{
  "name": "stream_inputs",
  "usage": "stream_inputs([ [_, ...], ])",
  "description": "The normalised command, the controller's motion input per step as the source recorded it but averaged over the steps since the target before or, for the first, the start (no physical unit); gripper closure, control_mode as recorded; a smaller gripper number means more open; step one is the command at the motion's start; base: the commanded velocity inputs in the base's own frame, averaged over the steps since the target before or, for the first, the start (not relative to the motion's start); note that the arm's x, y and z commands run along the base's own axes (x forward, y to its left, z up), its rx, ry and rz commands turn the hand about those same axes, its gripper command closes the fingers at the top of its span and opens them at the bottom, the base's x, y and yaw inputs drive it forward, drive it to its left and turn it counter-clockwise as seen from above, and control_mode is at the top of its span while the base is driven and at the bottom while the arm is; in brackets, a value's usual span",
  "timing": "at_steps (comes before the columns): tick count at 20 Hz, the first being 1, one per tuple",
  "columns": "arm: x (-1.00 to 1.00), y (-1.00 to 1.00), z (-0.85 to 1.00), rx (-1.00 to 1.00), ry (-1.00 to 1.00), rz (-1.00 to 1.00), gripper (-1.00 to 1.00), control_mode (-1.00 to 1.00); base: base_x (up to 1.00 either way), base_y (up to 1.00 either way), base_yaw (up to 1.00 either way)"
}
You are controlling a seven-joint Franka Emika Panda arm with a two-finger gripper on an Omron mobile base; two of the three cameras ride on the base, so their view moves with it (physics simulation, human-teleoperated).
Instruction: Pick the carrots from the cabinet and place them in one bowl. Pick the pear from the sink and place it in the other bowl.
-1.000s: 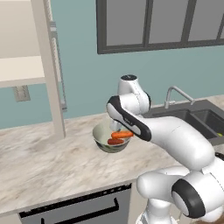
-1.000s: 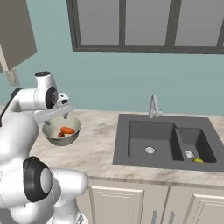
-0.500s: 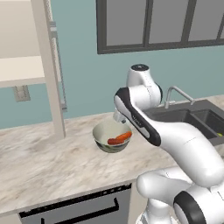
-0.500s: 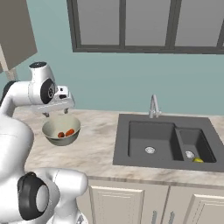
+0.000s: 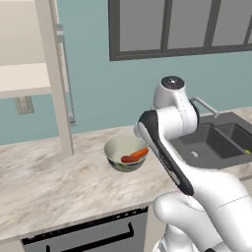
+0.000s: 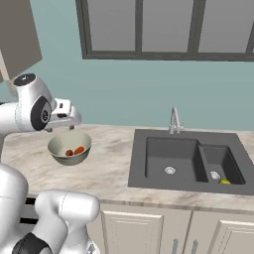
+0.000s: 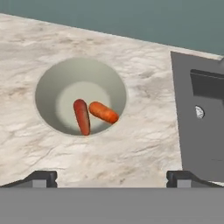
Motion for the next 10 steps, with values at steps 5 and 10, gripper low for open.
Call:
stream_inputs([
  [5, -0.48, -0.44, 0.01, 0.14, -0.06, -0.13, -1.00, -1.00, 0.00, 0.00, 0.00],
  [10, -0.40, -0.29, 0.00, 0.21, 0.01, -0.25, -1.00, -1.00, 0.00, 0.00, 0.00],
])
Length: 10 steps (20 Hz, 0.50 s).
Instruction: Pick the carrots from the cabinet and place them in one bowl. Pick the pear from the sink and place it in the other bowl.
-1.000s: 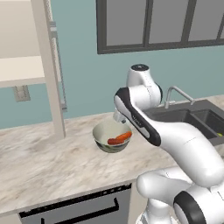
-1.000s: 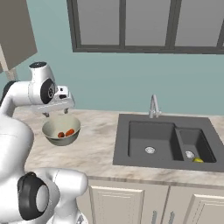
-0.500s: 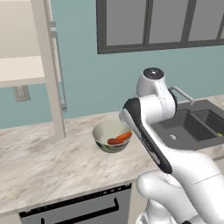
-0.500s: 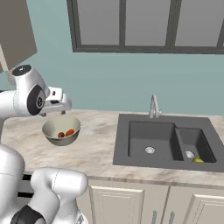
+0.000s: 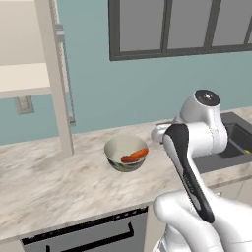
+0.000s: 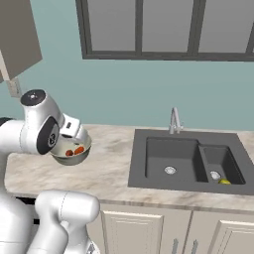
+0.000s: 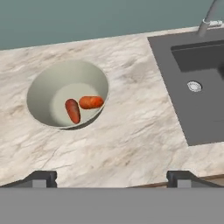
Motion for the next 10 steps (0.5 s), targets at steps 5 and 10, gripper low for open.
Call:
stream_inputs([
  [5, -0.20, -0.03, 0.09, 0.06, 0.00, -0.26, -1.00, -1.00, 0.00, 0.00, 0.00],
  [10, 0.00, 0.00, 0.00, 0.00, 0.00, 0.00, -1.00, -1.00, 0.00, 0.00, 0.00],
])
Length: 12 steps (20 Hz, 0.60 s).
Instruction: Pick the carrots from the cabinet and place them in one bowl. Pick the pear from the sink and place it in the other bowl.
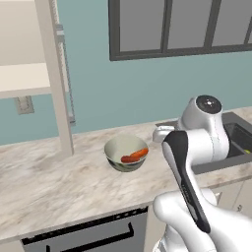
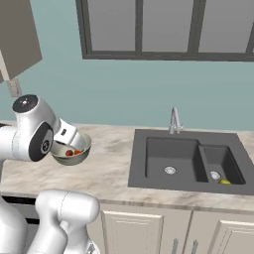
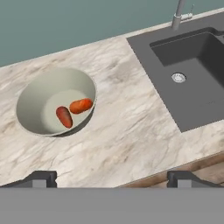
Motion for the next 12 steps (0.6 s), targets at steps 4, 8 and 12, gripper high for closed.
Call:
stream_inputs([
  [4, -0.06, 0.00, -0.02, 0.00, 0.00, 0.00, -1.00, -1.00, 0.00, 0.00, 0.00],
  [8, -0.03, 0.00, -0.01, 0.00, 0.00, 0.00, -1.00, 1.00, -0.15, -0.38, 0.02],
  [12, 0.00, 0.00, 0.00, 0.00, 0.00, 0.00, -1.00, 1.00, -0.03, -0.69, 0.07],
])
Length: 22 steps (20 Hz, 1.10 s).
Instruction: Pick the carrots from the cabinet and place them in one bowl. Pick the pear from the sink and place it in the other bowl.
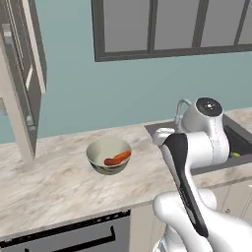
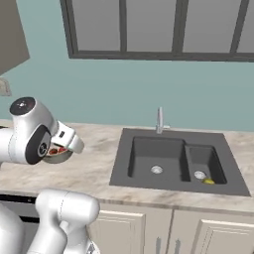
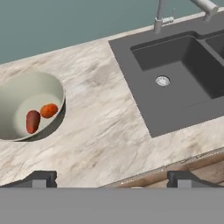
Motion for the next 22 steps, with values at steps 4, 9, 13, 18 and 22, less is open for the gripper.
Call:
stream_inputs([
  [4, 0.00, 0.00, 0.00, 0.00, 0.00, 0.00, -1.00, 1.00, -0.13, -0.71, 0.04],
  [9, 0.00, 0.00, 0.00, 0.00, 0.00, 0.00, -1.00, 1.00, -0.26, -0.70, 0.01],
  [13, 0.00, 0.00, 0.00, 0.00, 0.00, 0.00, -1.00, 1.00, -0.21, -0.67, 0.01],
  [18, 0.00, 0.00, 0.00, 0.00, 0.00, 0.00, -1.00, 1.00, -0.15, -0.67, 0.01],
  [22, 0.00, 0.00, 0.00, 0.00, 0.00, 0.00, -1.00, 1.00, -0.09, -0.65, 0.01],
])
